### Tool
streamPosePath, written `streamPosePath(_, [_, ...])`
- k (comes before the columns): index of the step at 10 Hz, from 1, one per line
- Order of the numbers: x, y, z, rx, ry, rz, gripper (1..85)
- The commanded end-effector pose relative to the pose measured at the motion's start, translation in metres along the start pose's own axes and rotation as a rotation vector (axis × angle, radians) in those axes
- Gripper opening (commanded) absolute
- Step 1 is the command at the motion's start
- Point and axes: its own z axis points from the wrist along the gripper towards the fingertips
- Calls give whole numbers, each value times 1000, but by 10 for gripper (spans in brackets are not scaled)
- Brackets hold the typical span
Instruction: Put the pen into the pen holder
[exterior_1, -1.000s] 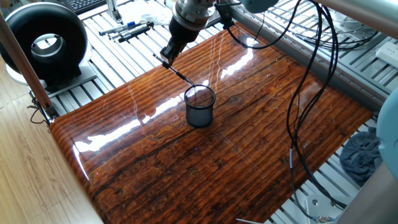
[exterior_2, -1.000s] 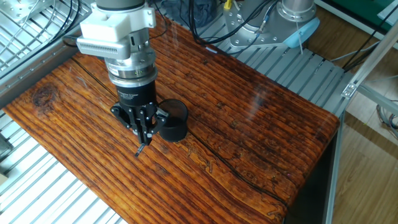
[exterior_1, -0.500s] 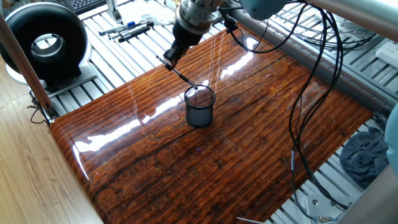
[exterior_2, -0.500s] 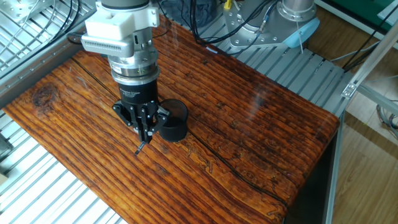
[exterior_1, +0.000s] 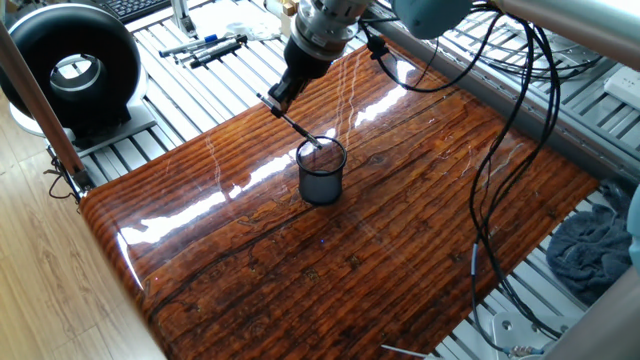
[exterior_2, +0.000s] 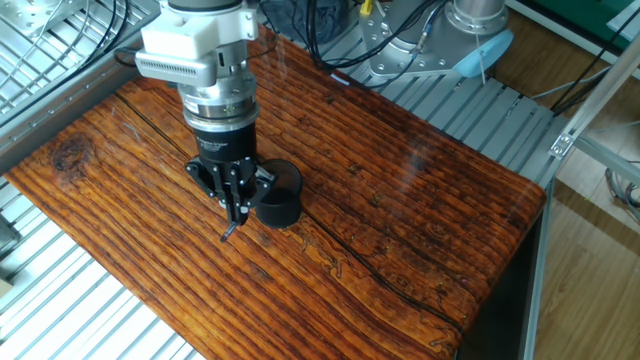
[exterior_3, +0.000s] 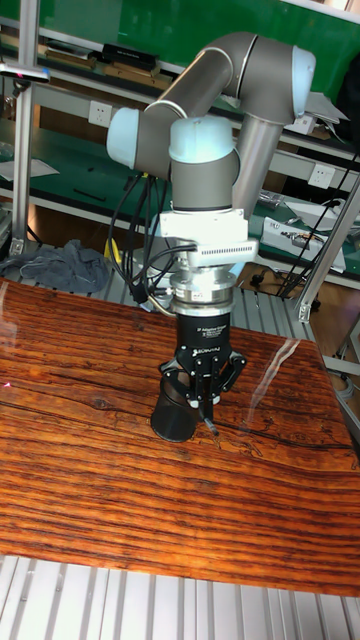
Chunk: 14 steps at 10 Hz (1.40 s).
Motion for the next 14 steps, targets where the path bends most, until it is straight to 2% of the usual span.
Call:
streamPosePath(1, [2, -2, -1, 2, -6, 26, 33])
streamPosePath(3, [1, -2, -1, 3, -9, 20, 130])
streamPosePath(7, [2, -4, -1, 8, -4, 6, 160])
streamPosePath(8, [1, -4, -3, 16, -11, 6, 127])
streamPosePath(9, [3, -3, -6, 27, -13, 24, 13])
streamPosePath(11, [4, 0, -8, 20, -20, 25, 13])
streamPosePath(14, [-2, 0, -9, 16, -57, 15, 13])
